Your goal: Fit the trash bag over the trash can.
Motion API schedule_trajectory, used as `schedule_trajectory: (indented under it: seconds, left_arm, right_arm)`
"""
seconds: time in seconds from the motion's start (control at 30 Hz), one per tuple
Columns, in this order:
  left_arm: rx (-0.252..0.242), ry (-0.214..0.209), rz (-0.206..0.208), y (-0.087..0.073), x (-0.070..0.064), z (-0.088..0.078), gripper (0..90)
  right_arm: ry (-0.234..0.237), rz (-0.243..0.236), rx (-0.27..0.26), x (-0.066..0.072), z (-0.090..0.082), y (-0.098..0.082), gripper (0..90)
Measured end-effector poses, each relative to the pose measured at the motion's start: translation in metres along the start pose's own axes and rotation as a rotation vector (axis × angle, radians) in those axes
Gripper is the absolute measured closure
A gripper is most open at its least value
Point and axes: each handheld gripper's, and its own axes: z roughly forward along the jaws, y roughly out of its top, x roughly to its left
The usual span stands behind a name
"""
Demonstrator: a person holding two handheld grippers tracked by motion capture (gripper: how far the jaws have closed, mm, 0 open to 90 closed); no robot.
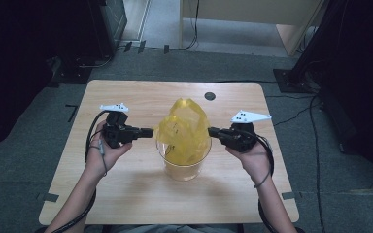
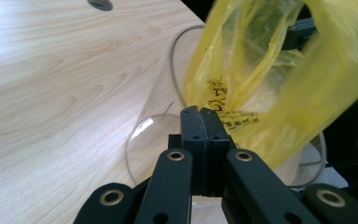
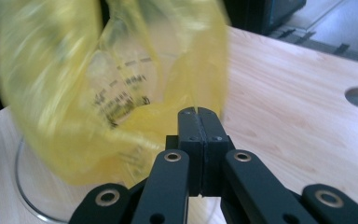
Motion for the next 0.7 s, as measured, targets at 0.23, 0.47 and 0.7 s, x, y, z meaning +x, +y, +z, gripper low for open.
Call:
schedule_trajectory:
  seconds: [0.23, 0.47, 0.7]
  left_arm:
    - [0.016, 0.016, -0.021, -0.004, 0.008, 0.001, 90.0]
    - [0.000, -0.002, -0.018, -0.006, 0.010, 0.003, 90.0]
    - [-0.063, -0.024, 0.012, 0.000, 0.007, -0.007, 77.5]
  right_arm:
    - [-0.033, 0.013, 0.040, -0.016, -0.008, -0.008, 90.0]
    - [-0.065, 0.006, 0.048, -0.022, -0.007, -0.014, 79.4]
    - [0.015, 0.009, -0.087, -0.022, -0.019, -0.005, 61.3]
